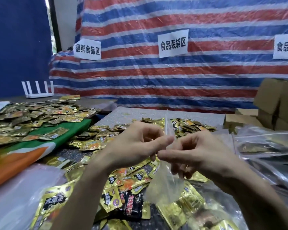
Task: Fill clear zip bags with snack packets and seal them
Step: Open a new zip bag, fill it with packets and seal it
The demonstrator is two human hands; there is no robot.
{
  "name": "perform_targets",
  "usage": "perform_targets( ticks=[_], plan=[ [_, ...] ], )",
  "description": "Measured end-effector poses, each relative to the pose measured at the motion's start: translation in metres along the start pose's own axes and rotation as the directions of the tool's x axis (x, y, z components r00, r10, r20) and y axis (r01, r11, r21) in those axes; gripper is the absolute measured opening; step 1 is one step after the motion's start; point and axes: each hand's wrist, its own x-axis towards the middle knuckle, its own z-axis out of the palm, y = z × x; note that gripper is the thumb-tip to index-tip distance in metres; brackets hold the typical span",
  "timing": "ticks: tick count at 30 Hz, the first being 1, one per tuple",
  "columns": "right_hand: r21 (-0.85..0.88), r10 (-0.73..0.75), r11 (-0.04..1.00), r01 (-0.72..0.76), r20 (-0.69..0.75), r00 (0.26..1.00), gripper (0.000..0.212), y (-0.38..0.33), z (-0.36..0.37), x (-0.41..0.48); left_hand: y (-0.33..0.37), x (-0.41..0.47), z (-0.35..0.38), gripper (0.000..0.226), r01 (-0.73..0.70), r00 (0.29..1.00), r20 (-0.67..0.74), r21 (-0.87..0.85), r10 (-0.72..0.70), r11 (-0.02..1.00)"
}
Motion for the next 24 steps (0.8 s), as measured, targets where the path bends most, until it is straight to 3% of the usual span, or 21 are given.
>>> perform_targets(
  ticks=[3,7,9,11,13,14,17,18,20,22,24],
  plan=[
    [-0.004,-0.01,1.0,0.01,-0.068,0.998,0.03,0.001,-0.005,-0.001,-0.003,-0.003,-0.01,0.03,0.052,0.999,-0.003,-0.097,-0.053,0.994],
    [-0.011,-0.021,1.0,0.02,-0.191,0.981,0.026,0.0,-0.017,-0.002,-0.011,-0.006,-0.029,0.033,0.128,0.974,-0.153,-0.237,-0.167,0.963],
    [-0.124,-0.095,0.99,0.064,-0.265,0.96,0.026,0.002,-0.02,-0.001,-0.015,-0.008,-0.036,0.028,0.13,0.96,-0.204,-0.275,-0.19,0.953],
    [-0.416,-0.32,0.89,0.187,-0.277,0.906,0.048,0.004,-0.019,-0.002,-0.016,-0.008,-0.038,0.025,0.123,0.958,-0.212,-0.297,-0.191,0.947],
    [-0.604,-0.56,0.696,0.389,-0.117,0.82,0.059,0.004,-0.016,-0.003,-0.018,-0.005,-0.035,0.036,0.132,0.953,-0.225,-0.297,-0.204,0.946],
    [-0.618,-0.605,0.632,0.468,-0.016,0.796,0.053,0.005,-0.014,-0.004,-0.018,-0.003,-0.032,0.042,0.14,0.945,-0.245,-0.293,-0.215,0.946],
    [-0.612,-0.455,0.644,0.46,0.177,0.873,0.024,0.007,-0.007,-0.004,-0.022,0.001,-0.031,0.047,0.152,0.918,-0.309,-0.307,-0.249,0.94],
    [-0.633,-0.357,0.662,0.402,0.205,0.911,0.024,0.008,-0.006,-0.004,-0.023,0.002,-0.033,0.047,0.162,0.911,-0.32,-0.305,-0.261,0.938],
    [-0.634,-0.253,0.692,0.346,0.236,0.938,0.042,0.009,-0.006,-0.003,-0.029,0.002,-0.035,0.047,0.207,0.905,-0.321,-0.237,-0.277,0.949],
    [-0.515,-0.285,0.768,0.38,0.256,0.924,0.048,0.007,-0.008,-0.004,-0.036,0.003,-0.035,0.048,0.266,0.897,-0.336,-0.114,-0.289,0.957],
    [-0.415,-0.317,0.811,0.411,0.278,0.907,0.04,0.003,-0.01,-0.007,-0.043,0.005,-0.035,0.049,0.313,0.89,-0.342,-0.025,-0.302,0.95]
  ],
)
